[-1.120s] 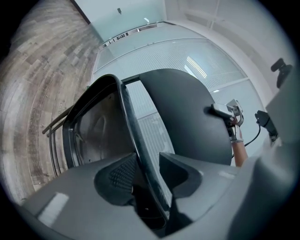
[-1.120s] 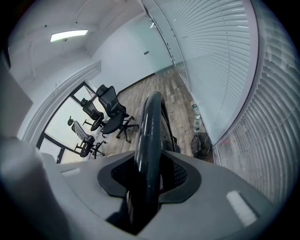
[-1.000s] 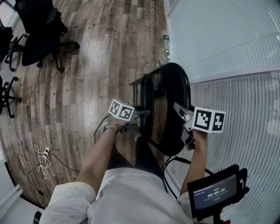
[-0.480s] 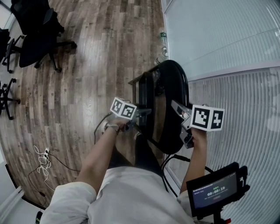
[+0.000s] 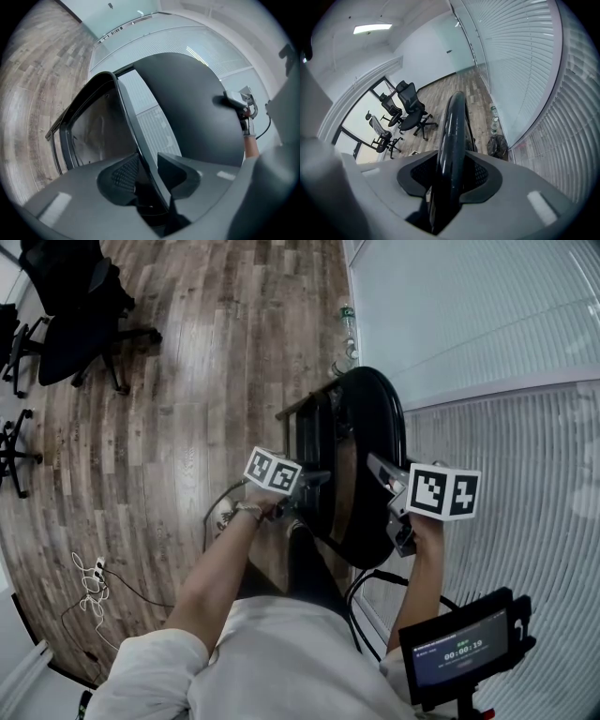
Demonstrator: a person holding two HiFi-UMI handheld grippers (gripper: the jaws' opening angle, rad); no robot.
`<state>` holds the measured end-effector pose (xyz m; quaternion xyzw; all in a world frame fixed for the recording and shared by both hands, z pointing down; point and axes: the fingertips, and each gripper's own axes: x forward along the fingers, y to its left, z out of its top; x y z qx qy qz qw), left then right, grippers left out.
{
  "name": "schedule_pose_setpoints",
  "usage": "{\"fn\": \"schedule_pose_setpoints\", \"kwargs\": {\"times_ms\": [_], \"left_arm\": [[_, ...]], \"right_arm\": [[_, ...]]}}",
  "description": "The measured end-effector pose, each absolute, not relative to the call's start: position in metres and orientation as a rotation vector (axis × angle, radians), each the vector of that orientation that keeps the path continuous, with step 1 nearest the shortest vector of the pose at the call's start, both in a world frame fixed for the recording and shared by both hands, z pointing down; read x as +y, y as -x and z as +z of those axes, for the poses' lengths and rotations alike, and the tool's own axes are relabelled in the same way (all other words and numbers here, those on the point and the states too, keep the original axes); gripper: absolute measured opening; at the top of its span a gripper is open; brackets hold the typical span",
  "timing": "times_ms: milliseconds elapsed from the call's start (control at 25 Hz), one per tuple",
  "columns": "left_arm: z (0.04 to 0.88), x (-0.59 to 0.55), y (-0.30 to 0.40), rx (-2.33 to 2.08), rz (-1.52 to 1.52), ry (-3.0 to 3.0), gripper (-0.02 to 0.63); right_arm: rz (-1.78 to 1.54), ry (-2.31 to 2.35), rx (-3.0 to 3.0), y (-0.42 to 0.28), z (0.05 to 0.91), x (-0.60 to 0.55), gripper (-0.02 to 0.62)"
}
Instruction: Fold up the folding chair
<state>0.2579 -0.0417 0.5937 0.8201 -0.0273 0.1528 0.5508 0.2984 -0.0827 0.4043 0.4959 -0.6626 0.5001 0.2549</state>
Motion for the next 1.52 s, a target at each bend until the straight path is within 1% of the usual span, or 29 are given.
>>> {"fn": "schedule_pose_setpoints", "kwargs": {"times_ms": [280, 440, 720, 1520], "left_arm": [[0.595, -0.04, -0.259, -0.061, 0.352, -1.928, 0.106], [0.599, -0.034, -0.265, -0.043, 0.375, -1.937, 0.117], [0.599, -0.031, -0.267, -0.021, 0.374, -1.93, 0.119], [0.597, -0.032, -0.268, -0.028, 0.324, -1.905, 0.118]], "right_arm": [[1.391, -1.348, -1.817, -0.296, 0.403, -0.083, 0.114], [1.372, -1.346, -1.808, -0.294, 0.406, -0.081, 0.111], [1.342, -1.36, -1.759, -0.299, 0.409, -0.079, 0.08], [1.376, -1.365, -1.775, -0.297, 0.407, -0.08, 0.083]]}}
